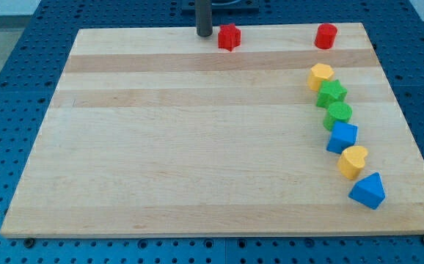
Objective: Move the red star above to the yellow hexagon
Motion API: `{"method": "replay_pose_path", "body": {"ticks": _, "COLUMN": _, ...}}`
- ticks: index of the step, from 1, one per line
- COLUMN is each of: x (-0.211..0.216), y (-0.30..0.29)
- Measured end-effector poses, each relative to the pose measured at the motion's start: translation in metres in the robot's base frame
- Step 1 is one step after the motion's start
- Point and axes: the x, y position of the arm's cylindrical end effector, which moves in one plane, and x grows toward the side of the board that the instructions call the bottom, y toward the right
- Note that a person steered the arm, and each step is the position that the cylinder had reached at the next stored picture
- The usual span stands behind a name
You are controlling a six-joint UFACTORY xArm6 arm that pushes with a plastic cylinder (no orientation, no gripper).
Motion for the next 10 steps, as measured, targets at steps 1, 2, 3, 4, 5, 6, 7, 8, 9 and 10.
{"method": "replay_pose_path", "body": {"ticks": 1, "x": -0.001, "y": 0.010}}
{"method": "replay_pose_path", "body": {"ticks": 2, "x": -0.001, "y": 0.023}}
{"method": "replay_pose_path", "body": {"ticks": 3, "x": 0.003, "y": 0.028}}
{"method": "replay_pose_path", "body": {"ticks": 4, "x": 0.013, "y": 0.028}}
{"method": "replay_pose_path", "body": {"ticks": 5, "x": 0.026, "y": 0.028}}
{"method": "replay_pose_path", "body": {"ticks": 6, "x": 0.033, "y": 0.028}}
{"method": "replay_pose_path", "body": {"ticks": 7, "x": 0.042, "y": 0.028}}
{"method": "replay_pose_path", "body": {"ticks": 8, "x": 0.050, "y": 0.026}}
{"method": "replay_pose_path", "body": {"ticks": 9, "x": 0.059, "y": 0.017}}
{"method": "replay_pose_path", "body": {"ticks": 10, "x": 0.063, "y": 0.018}}
